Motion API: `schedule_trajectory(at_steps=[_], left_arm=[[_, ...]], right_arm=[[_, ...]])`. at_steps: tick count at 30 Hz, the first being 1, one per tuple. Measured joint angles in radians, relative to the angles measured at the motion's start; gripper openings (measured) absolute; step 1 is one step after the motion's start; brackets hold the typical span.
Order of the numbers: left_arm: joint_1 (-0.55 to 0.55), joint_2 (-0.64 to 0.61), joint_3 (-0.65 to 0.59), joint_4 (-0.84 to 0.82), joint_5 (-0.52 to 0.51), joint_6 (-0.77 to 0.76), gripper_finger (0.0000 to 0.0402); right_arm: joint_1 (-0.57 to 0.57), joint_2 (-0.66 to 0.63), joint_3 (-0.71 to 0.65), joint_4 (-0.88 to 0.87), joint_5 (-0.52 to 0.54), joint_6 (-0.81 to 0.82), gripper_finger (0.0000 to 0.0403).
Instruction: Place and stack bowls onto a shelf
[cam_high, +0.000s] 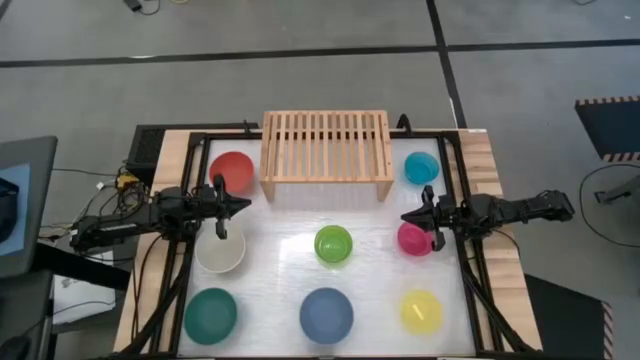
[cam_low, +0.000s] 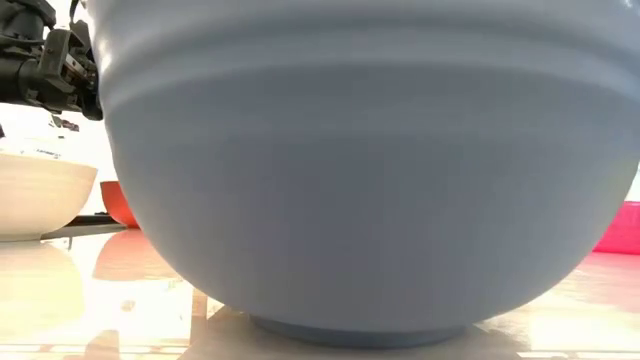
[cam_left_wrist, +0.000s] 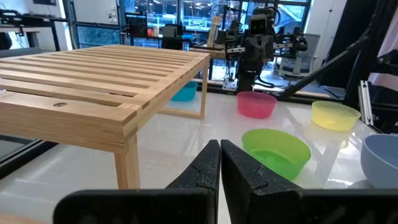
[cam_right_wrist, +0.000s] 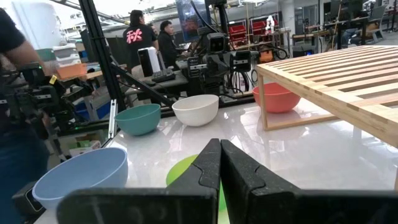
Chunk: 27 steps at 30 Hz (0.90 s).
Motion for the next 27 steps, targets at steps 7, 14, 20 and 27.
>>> schedule_trajectory(at_steps=[7,14,20,27], left_arm=[[0.000,0.000,0.000,0.026,-0.058,-0.093,0.0000],[0.001,0.010,0.000,0.023,-0.168,-0.436,0.0000],[-0.005,0.036,0.000,0.039,-0.269,-0.727,0.0000],[-0.040,0.102,0.000,0.130,-0.276,-0.866,0.0000]], right_arm=[[0.000,0.000,0.000,0.000,0.000,0.000,0.0031],[-0.003,0.000,0.000,0.002,0.013,-0.063,0.0031],[-0.046,0.000,0.000,0.133,0.109,-0.208,0.0031],[-0.117,0.002,0.001,0.338,0.174,0.119,0.0031]])
